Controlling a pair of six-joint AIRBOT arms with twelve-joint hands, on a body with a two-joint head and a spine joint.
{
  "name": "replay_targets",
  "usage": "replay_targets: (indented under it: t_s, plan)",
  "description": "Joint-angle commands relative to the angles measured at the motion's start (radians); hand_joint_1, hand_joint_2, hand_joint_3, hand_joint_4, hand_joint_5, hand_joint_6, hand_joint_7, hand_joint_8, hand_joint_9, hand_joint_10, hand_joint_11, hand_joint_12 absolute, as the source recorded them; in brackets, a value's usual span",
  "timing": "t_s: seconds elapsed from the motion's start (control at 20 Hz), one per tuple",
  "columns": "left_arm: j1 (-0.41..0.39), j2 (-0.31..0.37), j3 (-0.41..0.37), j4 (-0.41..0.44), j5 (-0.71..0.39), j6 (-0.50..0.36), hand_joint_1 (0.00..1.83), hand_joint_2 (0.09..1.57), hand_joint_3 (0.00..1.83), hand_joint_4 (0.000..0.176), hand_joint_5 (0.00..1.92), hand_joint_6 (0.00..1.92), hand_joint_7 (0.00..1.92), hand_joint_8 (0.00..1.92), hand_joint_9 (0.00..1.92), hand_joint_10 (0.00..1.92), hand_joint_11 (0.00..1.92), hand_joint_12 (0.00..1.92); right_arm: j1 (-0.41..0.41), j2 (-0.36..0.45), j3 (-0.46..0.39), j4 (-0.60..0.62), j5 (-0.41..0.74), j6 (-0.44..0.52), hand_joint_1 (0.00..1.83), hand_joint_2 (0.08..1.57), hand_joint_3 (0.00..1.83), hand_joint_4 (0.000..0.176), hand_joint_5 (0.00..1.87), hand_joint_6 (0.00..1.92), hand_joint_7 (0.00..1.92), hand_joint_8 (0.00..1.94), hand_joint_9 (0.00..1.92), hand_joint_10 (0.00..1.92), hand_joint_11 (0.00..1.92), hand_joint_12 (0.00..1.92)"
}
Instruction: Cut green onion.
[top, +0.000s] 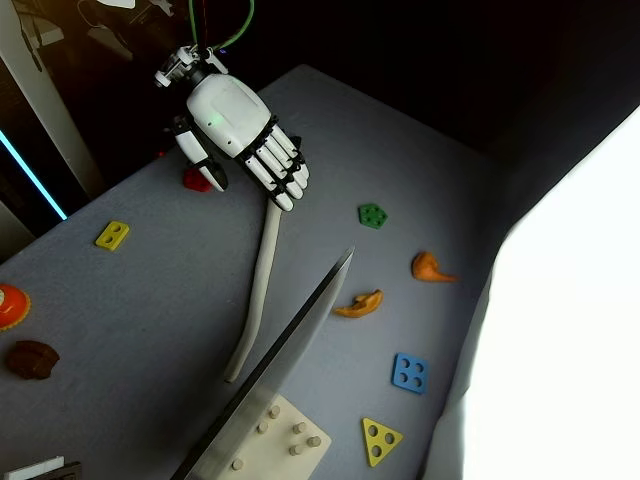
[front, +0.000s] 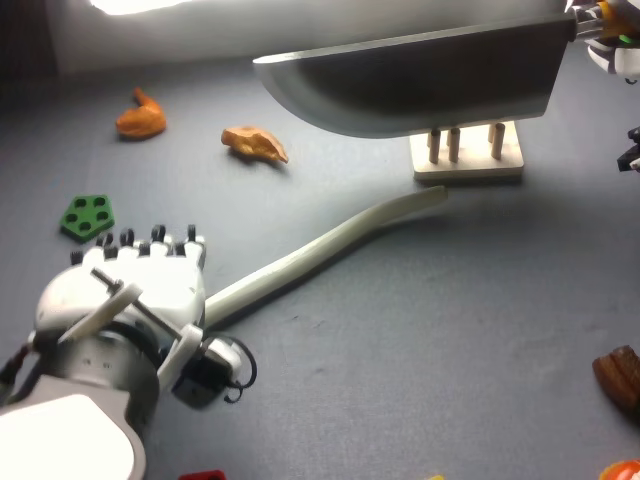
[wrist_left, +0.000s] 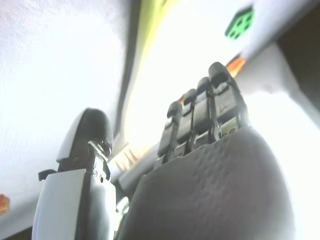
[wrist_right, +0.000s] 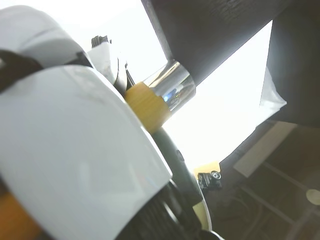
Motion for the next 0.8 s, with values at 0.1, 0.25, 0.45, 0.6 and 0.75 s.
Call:
replay_targets:
  t_s: [0.1,0.25,0.45,0.6,0.75]
  plan:
    - [-0.039,0.015,0.008,0.093,-0.054,0.057,0.61,1.35,0.00,0.032,0.00,0.00,0.00,0.00,0.04,0.00,0.00,0.25,0.002,0.009,0.014,0.008,0.136,0.014,1.55,1.00,0.41,0.176,1.39,1.92,1.60,1.94,1.67,1.92,1.73,1.92]
    - [-0.063,0.020,0.009,0.075,-0.092,0.085,0.61,1.35,0.00,0.031,0.00,0.00,0.00,0.00,0.04,0.00,0.00,0.21,-0.005,-0.003,0.035,0.008,0.139,0.014,1.54,1.00,0.41,0.176,1.39,1.92,1.60,1.94,1.67,1.92,1.73,1.92]
    - [-0.081,0.034,0.009,0.059,-0.107,0.109,0.59,1.37,0.01,0.028,0.00,0.00,0.00,0.00,0.02,0.00,0.00,0.21,-0.013,-0.039,0.087,0.022,0.139,0.014,1.56,0.98,0.41,0.176,1.43,1.92,1.61,1.94,1.69,1.92,1.75,1.92]
    - [-0.098,0.058,0.012,0.031,-0.129,0.154,0.61,1.37,0.00,0.029,0.00,0.00,0.00,0.00,0.01,0.00,0.00,0.13,-0.018,-0.066,0.118,0.039,0.135,0.014,1.56,0.98,0.41,0.176,1.37,1.92,1.59,1.94,1.67,1.92,1.73,1.92]
    - [-0.113,0.082,0.014,0.023,-0.143,0.179,0.63,1.37,0.01,0.022,0.00,0.00,0.00,0.00,0.01,0.00,0.00,0.14,-0.020,-0.103,0.169,0.066,0.124,-0.005,1.56,0.99,0.41,0.176,1.42,1.92,1.61,1.94,1.68,1.92,1.74,1.92]
